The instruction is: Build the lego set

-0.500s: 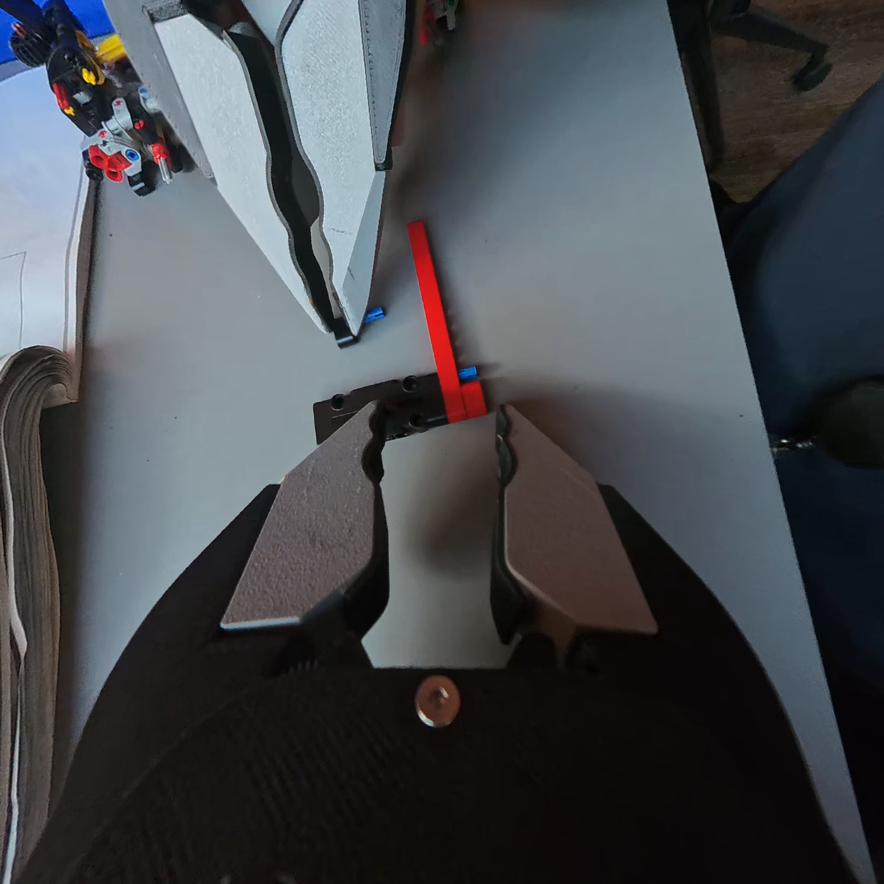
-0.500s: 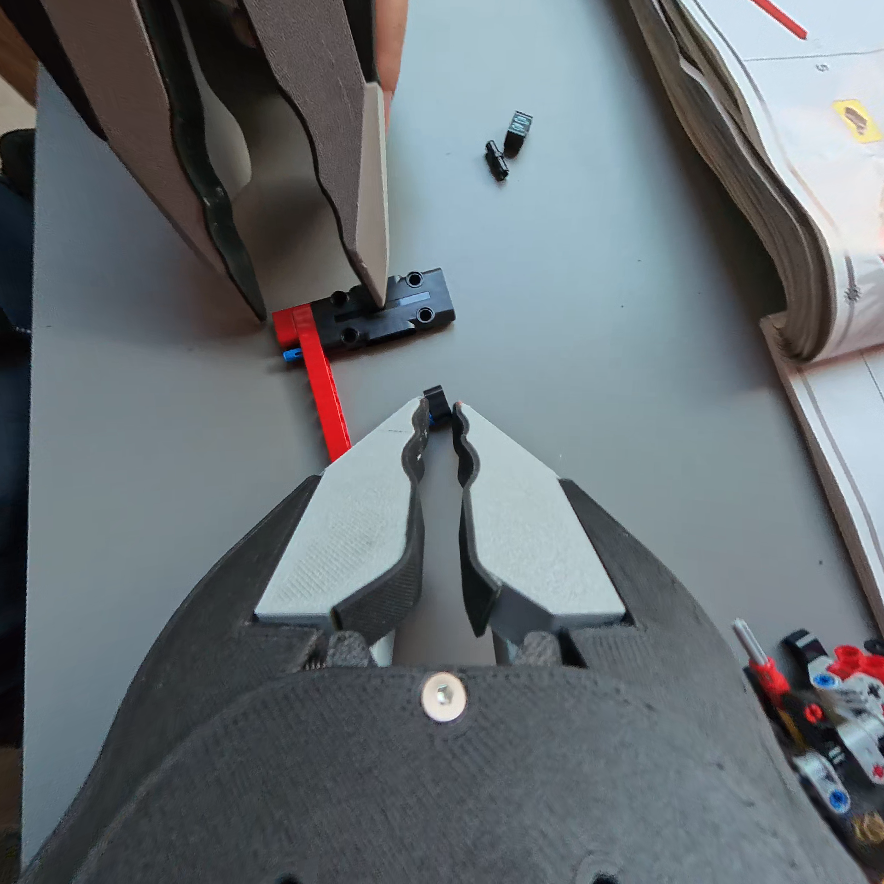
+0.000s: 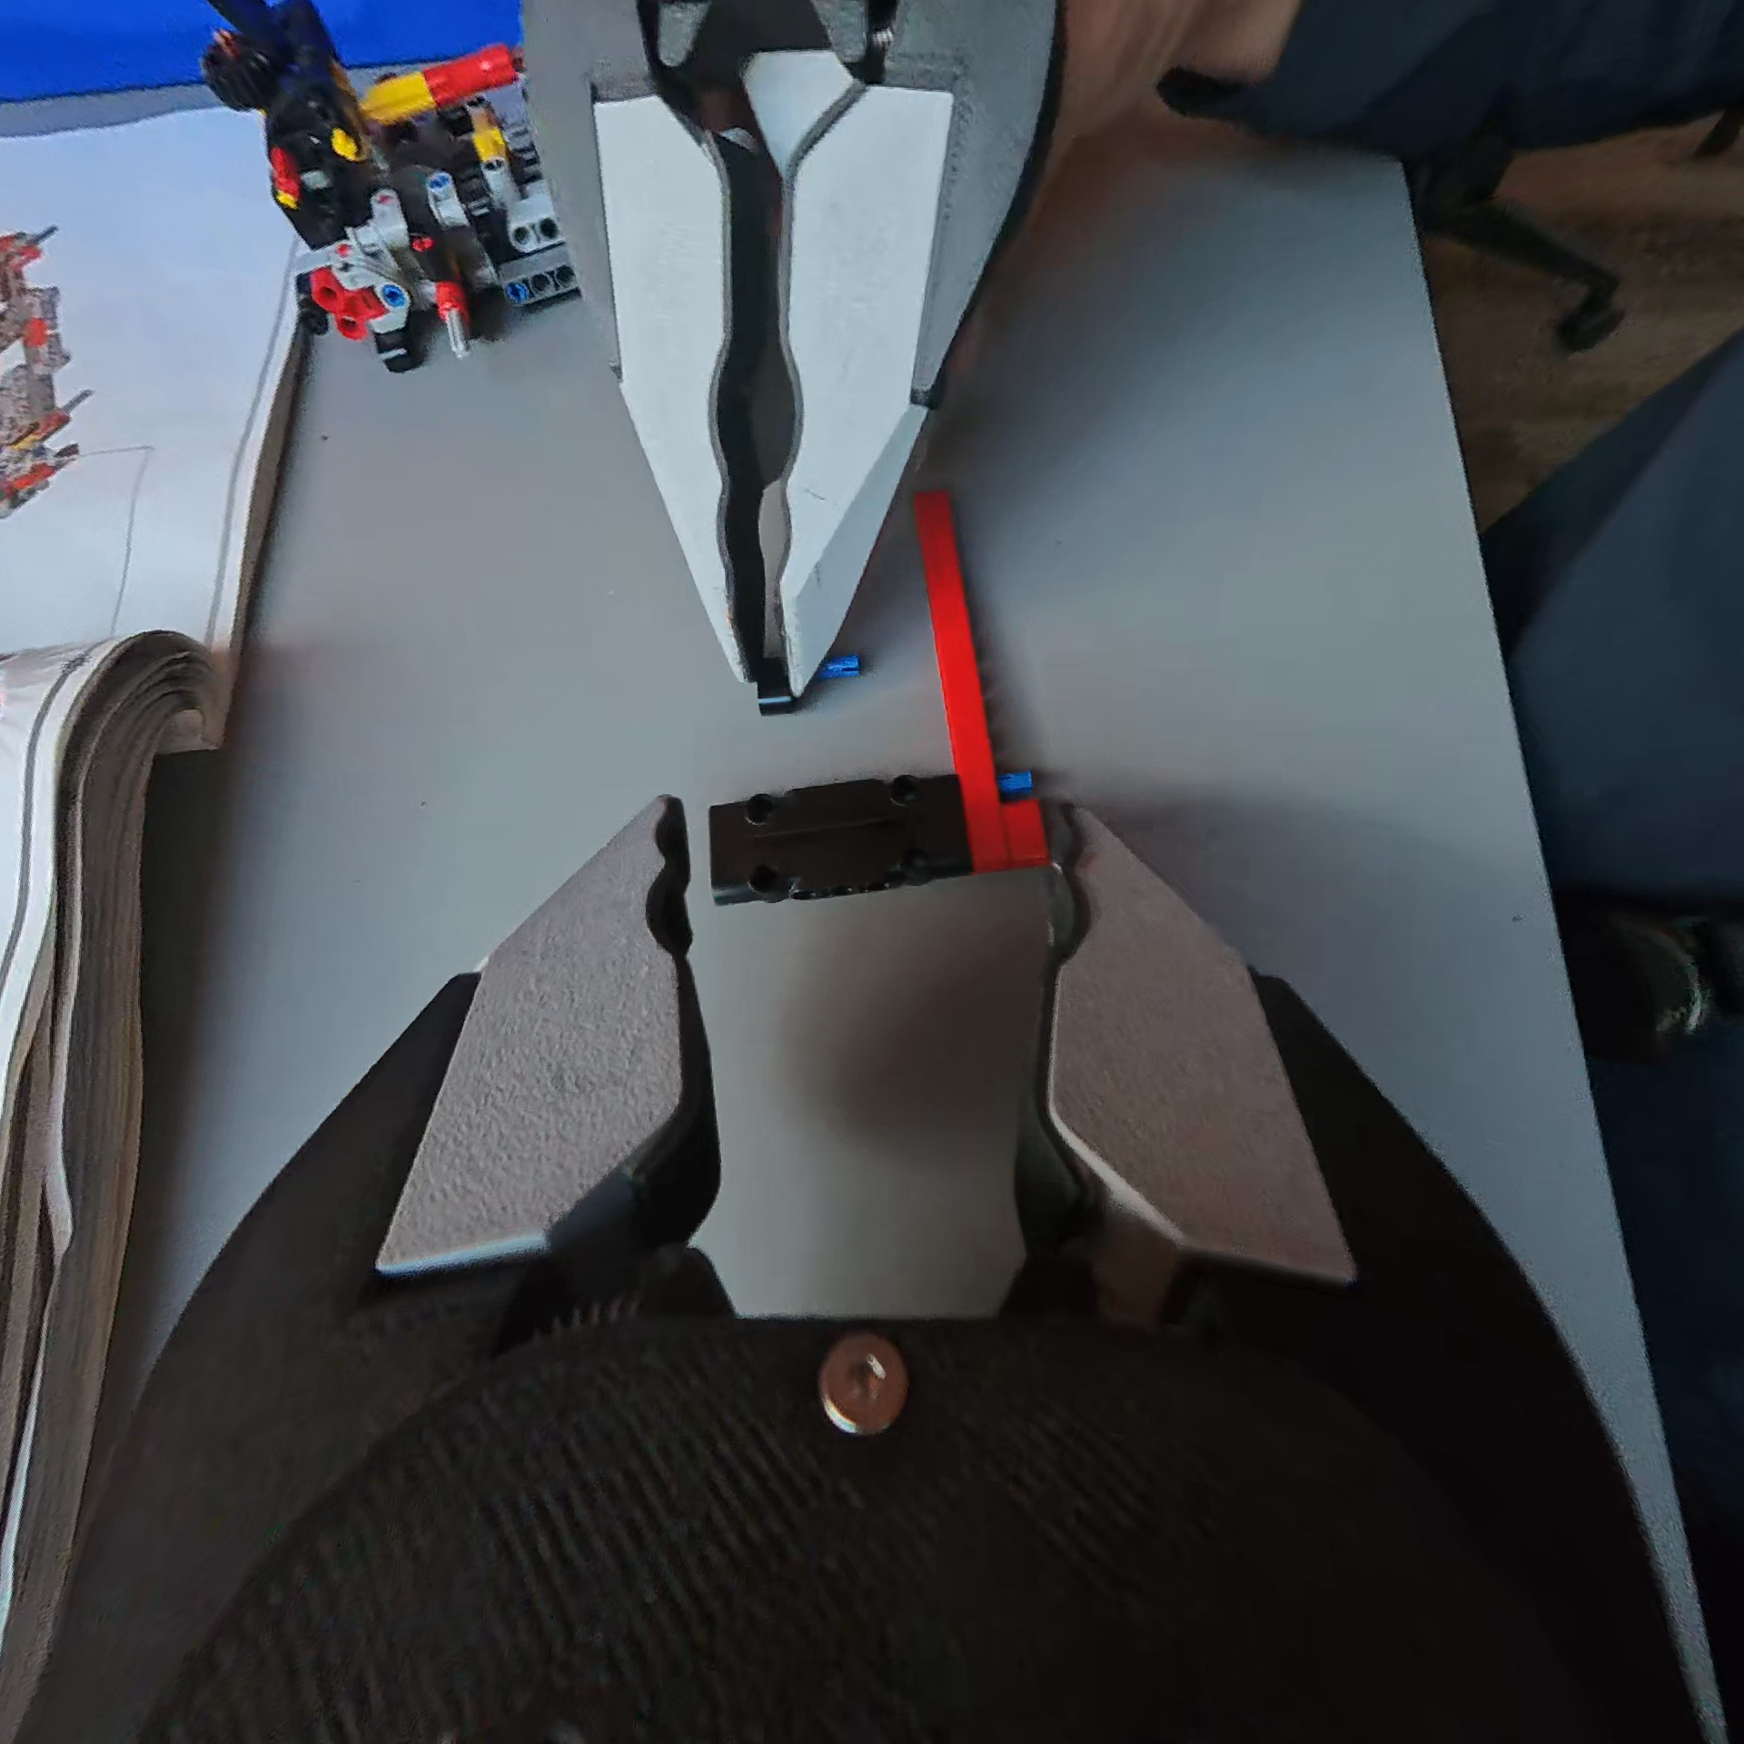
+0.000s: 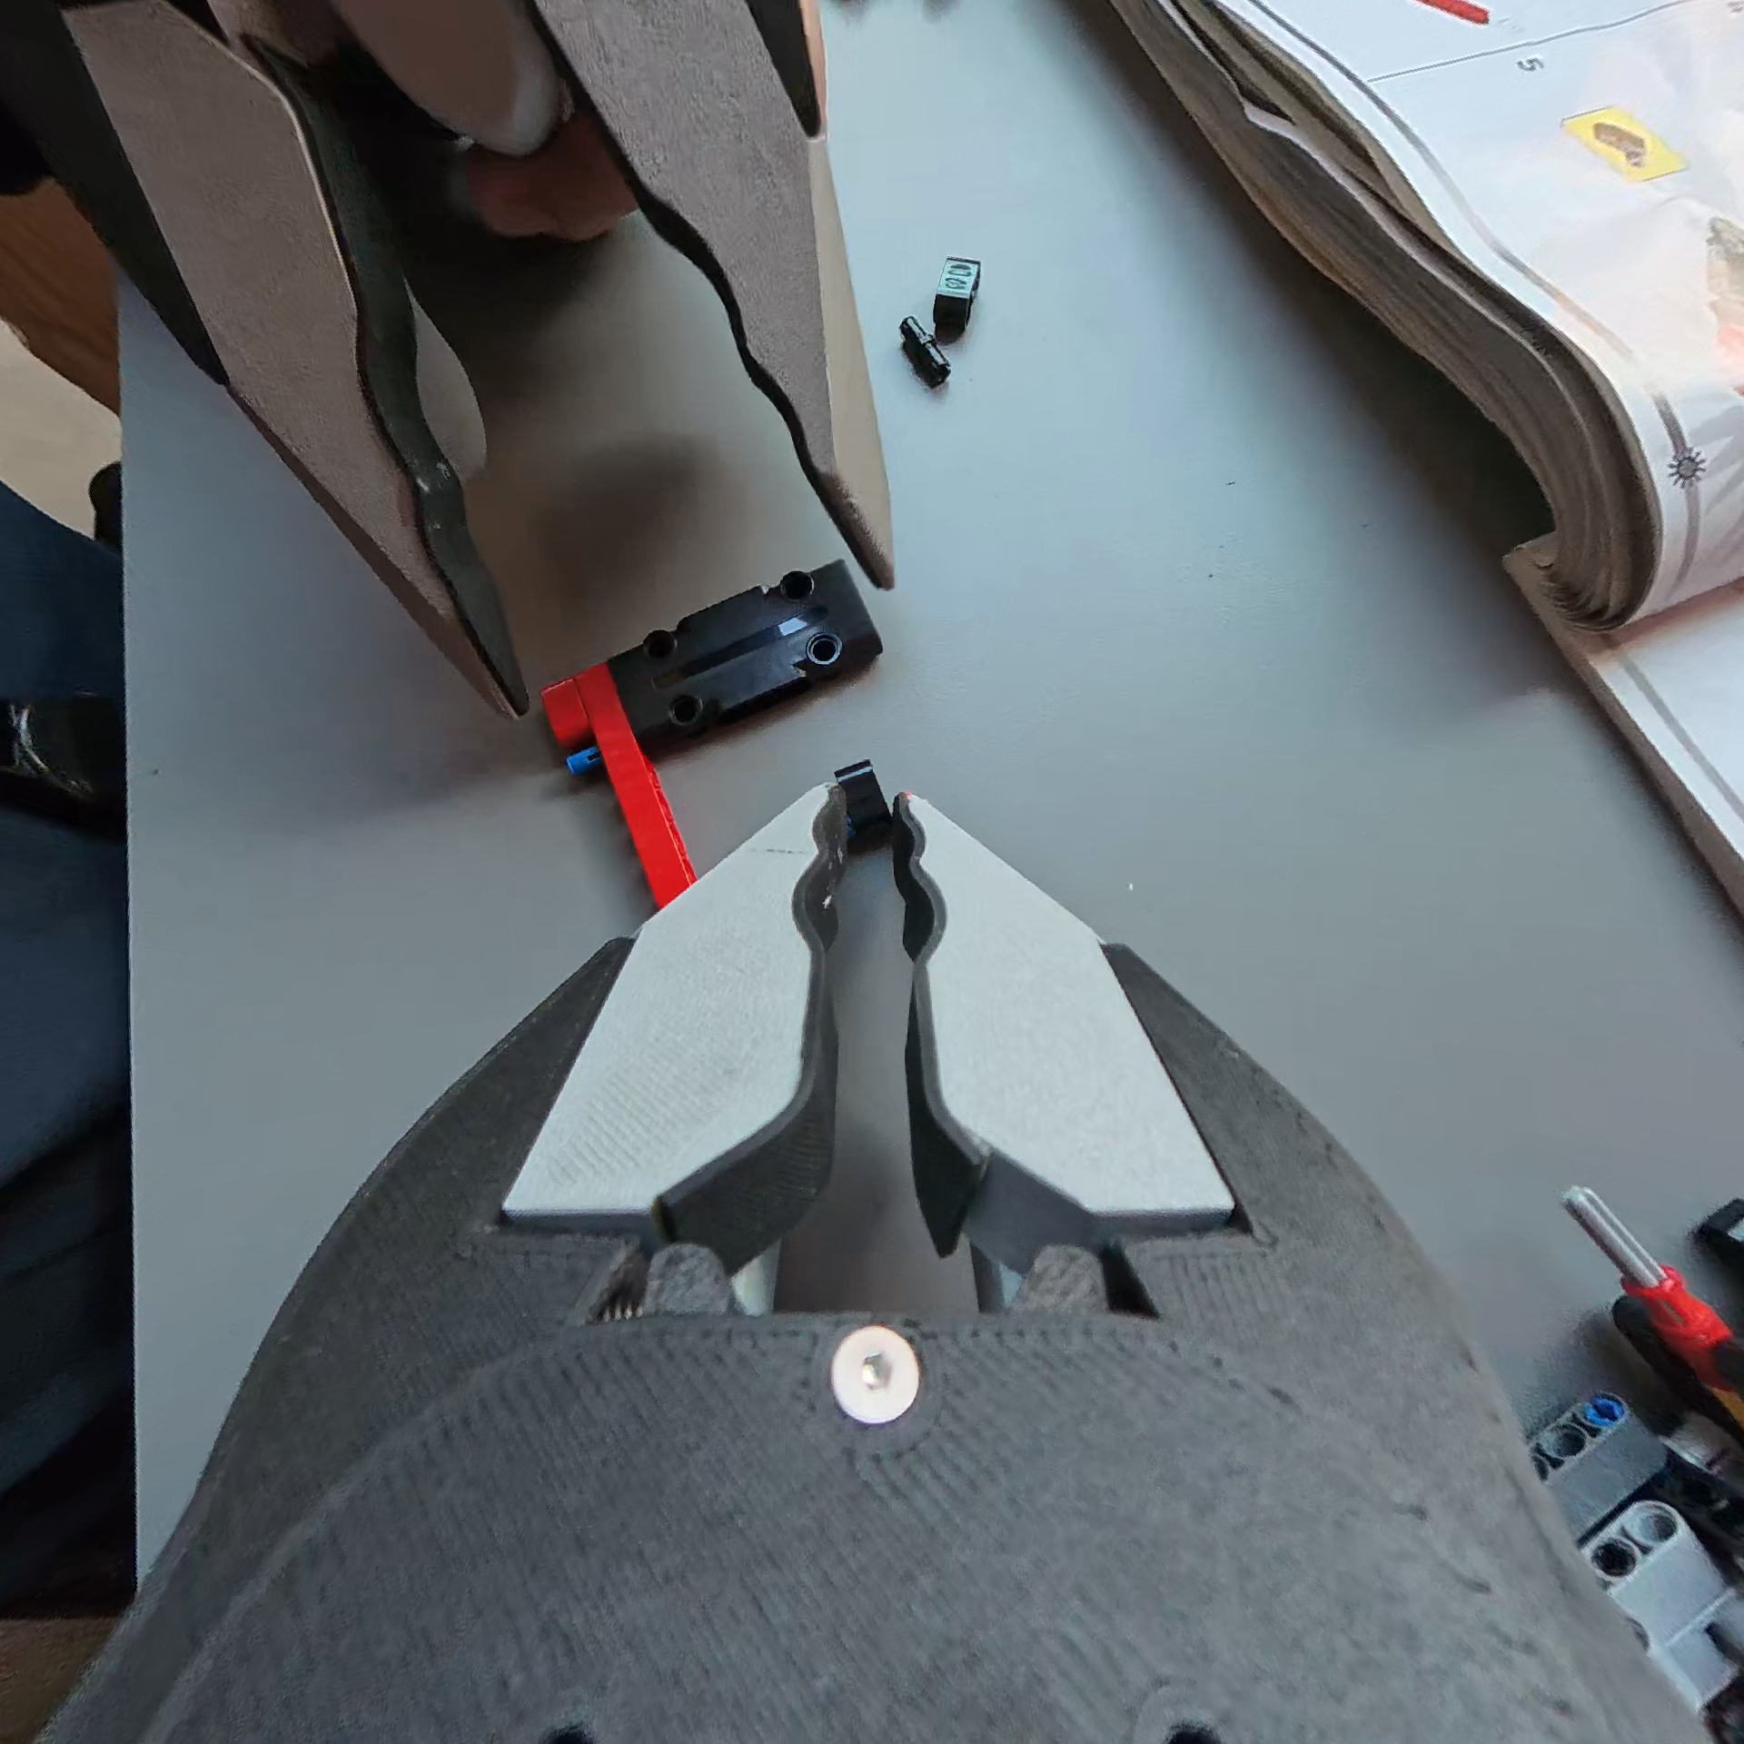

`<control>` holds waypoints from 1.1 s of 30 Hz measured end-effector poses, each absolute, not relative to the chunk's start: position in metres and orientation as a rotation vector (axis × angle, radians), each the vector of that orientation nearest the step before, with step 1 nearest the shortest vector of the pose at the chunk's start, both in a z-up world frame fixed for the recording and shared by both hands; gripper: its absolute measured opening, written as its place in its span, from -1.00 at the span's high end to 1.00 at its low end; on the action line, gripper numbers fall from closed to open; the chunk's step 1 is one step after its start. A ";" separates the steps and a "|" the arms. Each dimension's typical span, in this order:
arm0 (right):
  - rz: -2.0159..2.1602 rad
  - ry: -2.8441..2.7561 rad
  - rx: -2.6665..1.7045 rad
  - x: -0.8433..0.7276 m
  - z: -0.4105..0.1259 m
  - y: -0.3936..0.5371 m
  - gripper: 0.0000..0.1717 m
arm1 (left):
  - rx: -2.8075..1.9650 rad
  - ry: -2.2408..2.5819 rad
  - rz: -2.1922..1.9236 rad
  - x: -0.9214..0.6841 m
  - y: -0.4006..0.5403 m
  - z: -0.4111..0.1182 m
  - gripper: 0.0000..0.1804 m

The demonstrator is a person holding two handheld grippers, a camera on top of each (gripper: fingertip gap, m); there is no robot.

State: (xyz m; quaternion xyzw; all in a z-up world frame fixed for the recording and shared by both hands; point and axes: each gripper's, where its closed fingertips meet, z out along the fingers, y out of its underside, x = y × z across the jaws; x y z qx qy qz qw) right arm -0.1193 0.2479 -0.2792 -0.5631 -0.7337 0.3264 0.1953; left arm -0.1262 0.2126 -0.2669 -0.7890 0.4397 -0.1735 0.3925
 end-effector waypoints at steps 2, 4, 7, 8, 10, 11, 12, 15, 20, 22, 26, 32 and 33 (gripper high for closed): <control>0.914 -2.056 -1.575 -0.119 -0.279 0.248 0.92 | -2.027 1.144 -0.422 -0.126 0.212 -0.273 0.16; 0.895 -2.057 -1.563 -0.119 -0.280 0.248 0.92 | -2.051 1.169 -0.411 -0.125 0.211 -0.278 0.16; 0.885 -2.053 -1.552 -0.120 -0.280 0.248 0.92 | -2.067 1.164 -0.440 -0.125 0.212 -0.279 0.17; 0.887 -2.050 -1.550 -0.120 -0.280 0.248 0.92 | -2.076 1.161 -0.453 -0.125 0.212 -0.279 0.17; 0.890 -2.047 -1.538 -0.120 -0.280 0.248 0.92 | -2.092 1.155 -0.475 -0.125 0.212 -0.280 0.16; 0.889 -2.047 -1.527 -0.120 -0.280 0.248 0.92 | -2.096 1.154 -0.482 -0.125 0.212 -0.281 0.16; 0.886 -2.045 -1.515 -0.120 -0.280 0.248 0.92 | -2.097 1.154 -0.485 -0.125 0.212 -0.281 0.16; 0.886 -2.032 -1.493 -0.121 -0.280 0.248 0.92 | -2.095 1.157 -0.488 -0.125 0.211 -0.281 0.16; 0.894 -2.025 -1.489 -0.122 -0.280 0.248 0.92 | -2.096 1.159 -0.503 -0.124 0.210 -0.281 0.16; 0.877 -2.026 -1.470 -0.122 -0.280 0.248 0.92 | -2.098 1.156 -0.511 -0.124 0.210 -0.280 0.16; 0.892 -2.028 -1.476 -0.122 -0.280 0.248 0.92 | -2.101 1.154 -0.519 -0.124 0.210 -0.280 0.16; 0.887 -2.033 -1.467 -0.123 -0.280 0.248 0.92 | -2.101 1.156 -0.531 -0.124 0.210 -0.280 0.16; 0.887 -2.033 -1.466 -0.123 -0.280 0.249 0.92 | -2.101 1.156 -0.532 -0.124 0.210 -0.280 0.16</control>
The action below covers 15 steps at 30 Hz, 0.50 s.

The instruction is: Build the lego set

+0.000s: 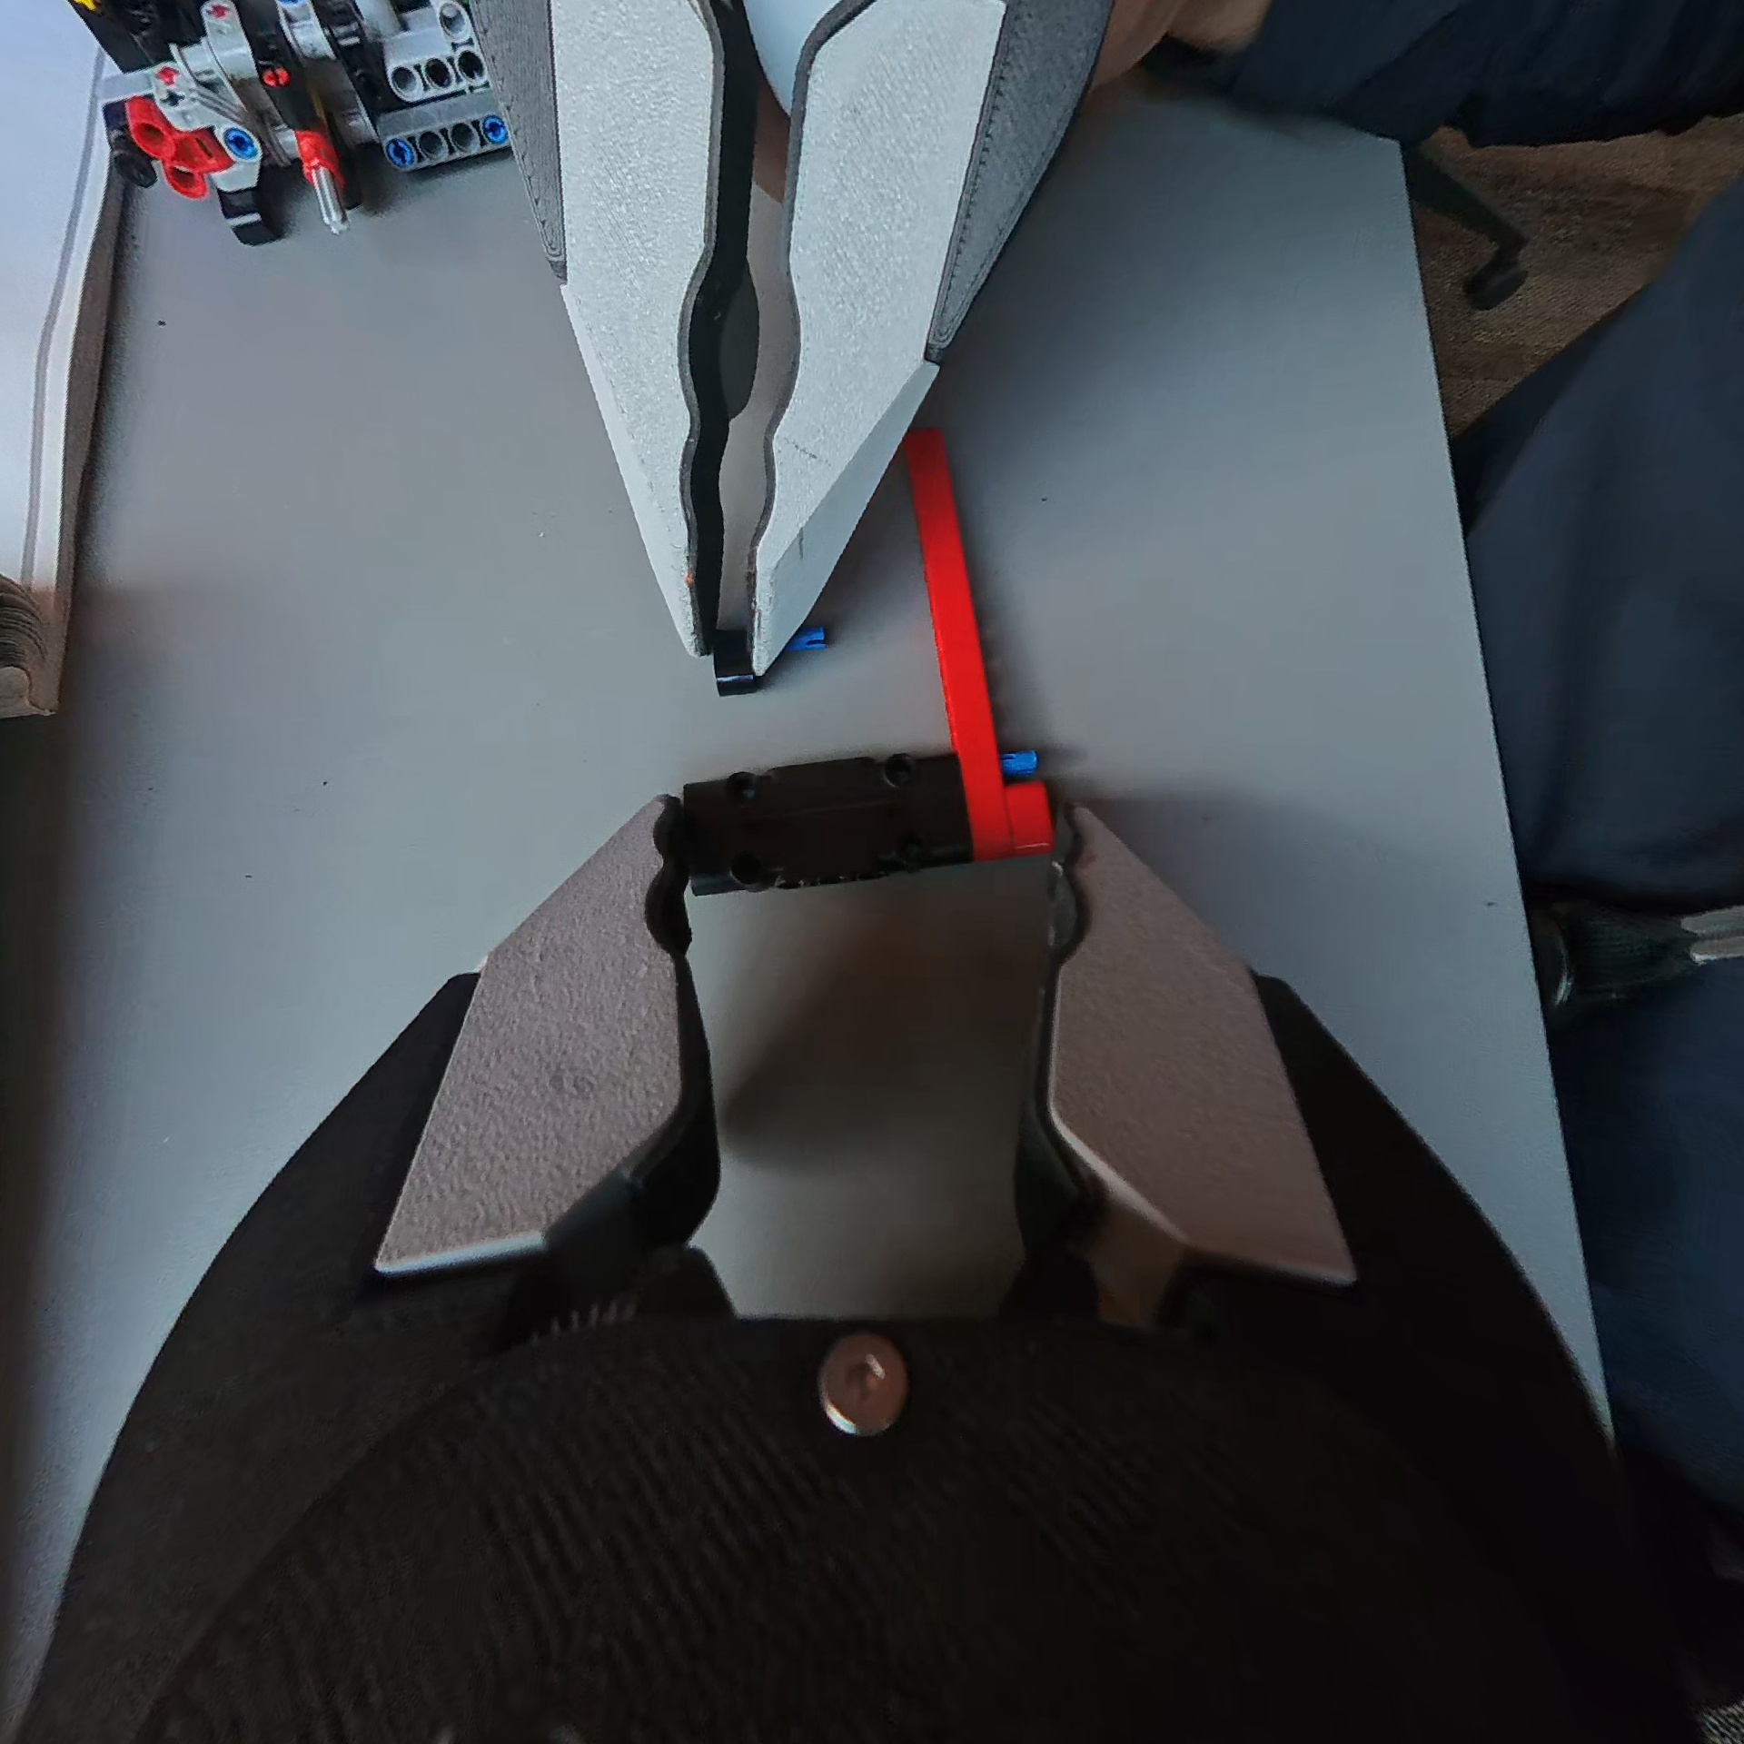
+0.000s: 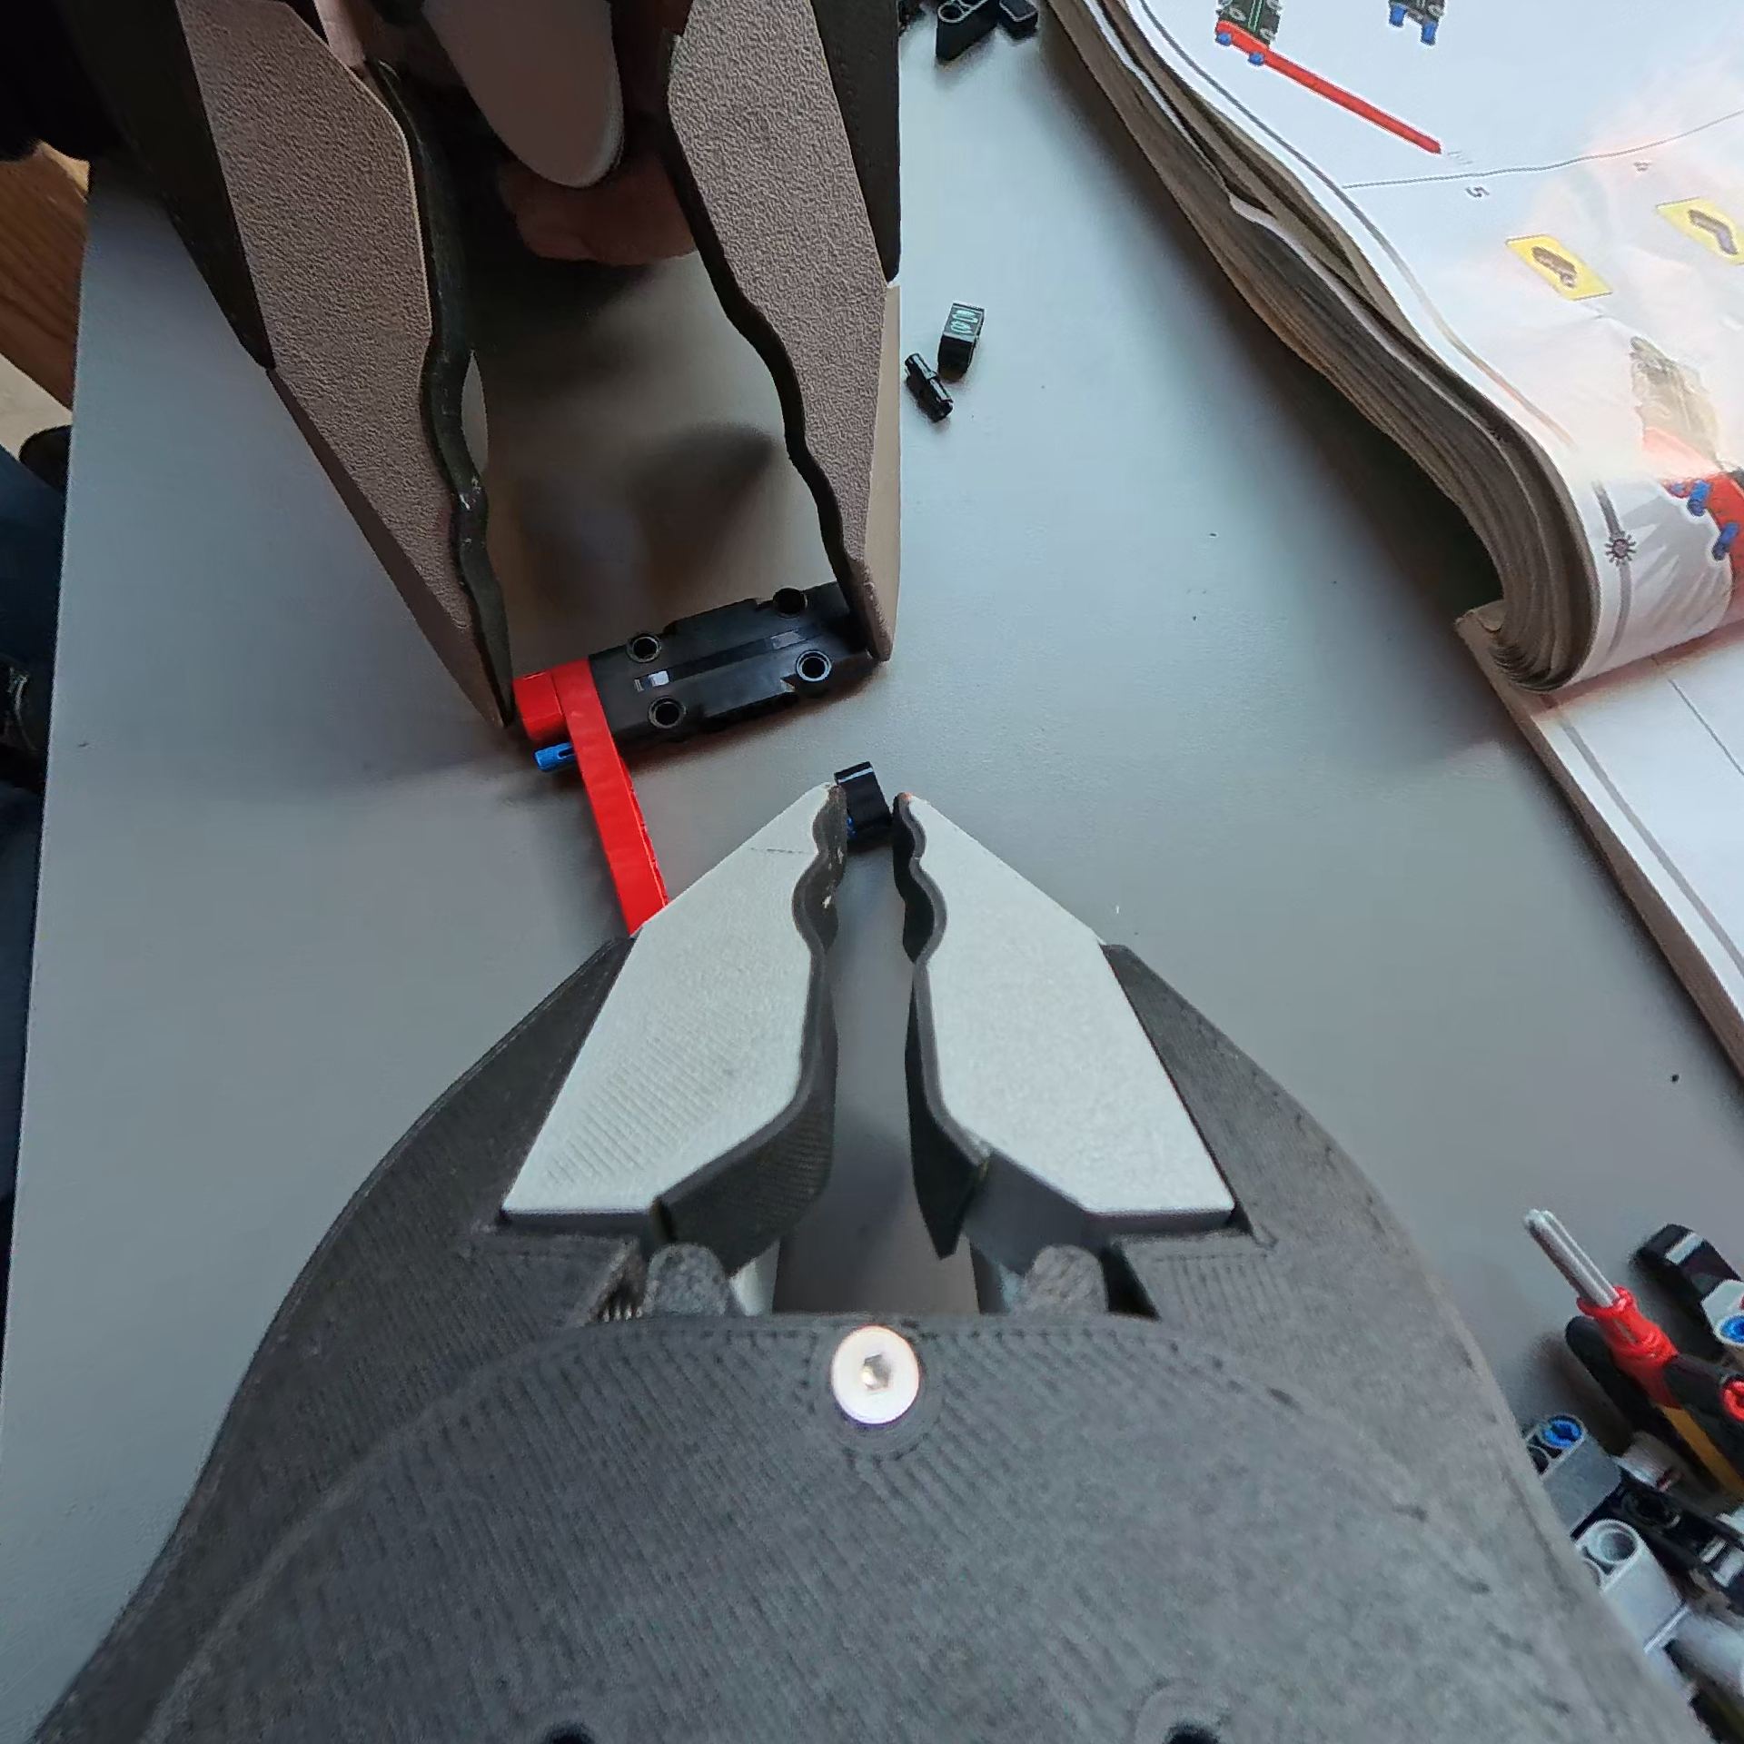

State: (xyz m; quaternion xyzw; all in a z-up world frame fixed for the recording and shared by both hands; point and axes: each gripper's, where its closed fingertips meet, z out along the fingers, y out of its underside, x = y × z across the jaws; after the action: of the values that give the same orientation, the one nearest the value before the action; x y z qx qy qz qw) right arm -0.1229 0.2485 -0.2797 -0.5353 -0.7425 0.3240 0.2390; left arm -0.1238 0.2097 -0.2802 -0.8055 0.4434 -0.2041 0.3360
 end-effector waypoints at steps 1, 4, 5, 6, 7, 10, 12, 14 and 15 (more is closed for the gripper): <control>0.887 -2.034 -1.465 -0.123 -0.280 0.249 0.92 | -2.101 1.156 -0.532 -0.124 0.210 -0.280 0.16; 0.890 -2.036 -1.464 -0.124 -0.280 0.249 0.92 | -2.102 1.154 -0.525 -0.124 0.210 -0.281 0.16; 0.895 -2.036 -1.466 -0.124 -0.280 0.249 0.92 | -2.102 1.154 -0.525 -0.124 0.210 -0.281 0.16; 0.903 -2.037 -1.471 -0.125 -0.280 0.249 0.92 | -2.104 1.151 -0.524 -0.124 0.211 -0.281 0.16; 0.911 -2.040 -1.476 -0.125 -0.280 0.249 0.92 | -2.107 1.142 -0.518 -0.125 0.212 -0.281 0.16; 0.931 -2.047 -1.484 -0.126 -0.280 0.249 0.92 | -2.109 1.138 -0.501 -0.126 0.214 -0.281 0.16; 0.934 -2.048 -1.484 -0.127 -0.280 0.250 0.92 | -2.105 1.143 -0.493 -0.125 0.214 -0.281 0.16; 0.936 -2.048 -1.483 -0.128 -0.279 0.251 0.92 | -2.105 1.144 -0.494 -0.125 0.213 -0.281 0.16; 0.937 -2.049 -1.482 -0.128 -0.279 0.251 0.92 | -2.106 1.143 -0.495 -0.125 0.213 -0.281 0.16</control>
State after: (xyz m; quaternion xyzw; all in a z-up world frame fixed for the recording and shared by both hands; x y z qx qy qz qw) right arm -0.1276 0.2508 -0.2794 -0.5361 -0.7410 0.3388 0.2207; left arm -0.1254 0.2135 -0.2813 -0.8092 0.4394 -0.1901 0.3405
